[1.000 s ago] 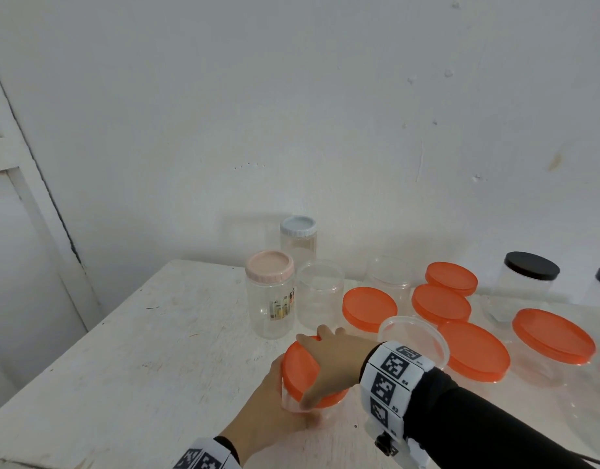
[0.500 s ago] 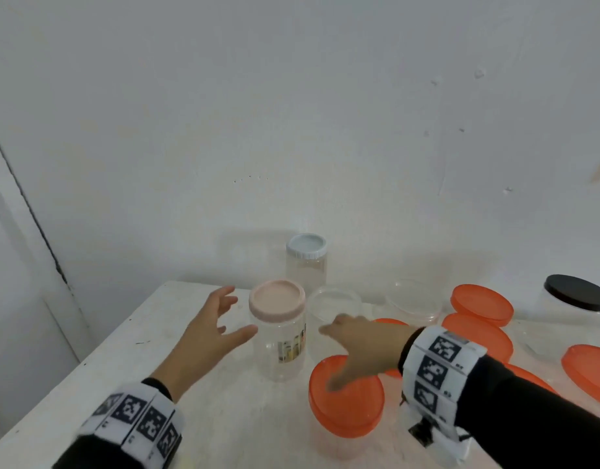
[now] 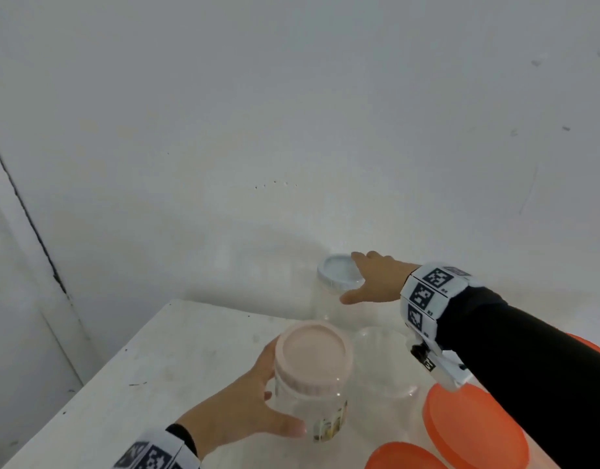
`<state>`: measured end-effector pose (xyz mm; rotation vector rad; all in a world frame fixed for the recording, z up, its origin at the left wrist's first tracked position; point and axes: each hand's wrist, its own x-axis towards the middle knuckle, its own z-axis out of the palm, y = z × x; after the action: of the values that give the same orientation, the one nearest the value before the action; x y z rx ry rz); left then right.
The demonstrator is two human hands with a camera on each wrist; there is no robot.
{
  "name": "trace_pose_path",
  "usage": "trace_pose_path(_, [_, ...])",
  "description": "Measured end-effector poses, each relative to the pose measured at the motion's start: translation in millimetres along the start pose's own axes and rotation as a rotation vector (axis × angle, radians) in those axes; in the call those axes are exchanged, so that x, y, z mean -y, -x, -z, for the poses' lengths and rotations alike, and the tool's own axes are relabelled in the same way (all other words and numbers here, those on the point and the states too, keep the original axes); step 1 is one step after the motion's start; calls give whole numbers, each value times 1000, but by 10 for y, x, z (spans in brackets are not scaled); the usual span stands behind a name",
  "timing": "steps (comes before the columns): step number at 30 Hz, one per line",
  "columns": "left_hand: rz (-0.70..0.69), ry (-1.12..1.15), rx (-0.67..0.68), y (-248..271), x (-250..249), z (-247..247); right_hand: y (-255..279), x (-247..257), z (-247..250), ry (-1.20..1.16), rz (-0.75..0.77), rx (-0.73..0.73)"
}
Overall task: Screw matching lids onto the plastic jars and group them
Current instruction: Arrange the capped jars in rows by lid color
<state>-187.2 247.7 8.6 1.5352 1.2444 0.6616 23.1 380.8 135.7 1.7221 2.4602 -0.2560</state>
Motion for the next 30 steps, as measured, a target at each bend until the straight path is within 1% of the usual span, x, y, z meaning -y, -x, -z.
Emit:
trace_pose_path(4, [-31,18,-18,-146,51,77,-301,3,59,-50,-31,31])
trace_pose_path(6, [-20,34,-64,-182,63,226,-407,23,70,-59,-37,58])
trace_pose_path(8, [14,63,-190,-208,84,463,-500,76,74,-80,-22,59])
trace_pose_path(13, [82,178,-619,-402,181,1114,-741,401,77,-163,65,26])
trace_pose_path(15, [99,199,-759,-533,270,1307,-837,571,60,-202,104,-5])
trace_pose_path(18, [119,142,-903,-743,420,1487,-985,803,8,-241,149,-54])
trace_pose_path(21, [86,5,-1031,-941,527,1560,-1109,987,-38,-244,184,-81])
trace_pose_path(23, [74,-60,-1064,-1064,560,1583,-1162,1072,-56,-238,196,-81])
trace_pose_path(25, [62,-86,-1069,-1153,588,1615,-1199,1131,-79,-224,205,-77])
trace_pose_path(27, [65,-79,-1053,-1194,613,1654,-1220,1172,-101,-216,214,-83])
trace_pose_path(30, [129,-57,-998,-1171,636,1705,-1227,1234,-137,-221,211,-94])
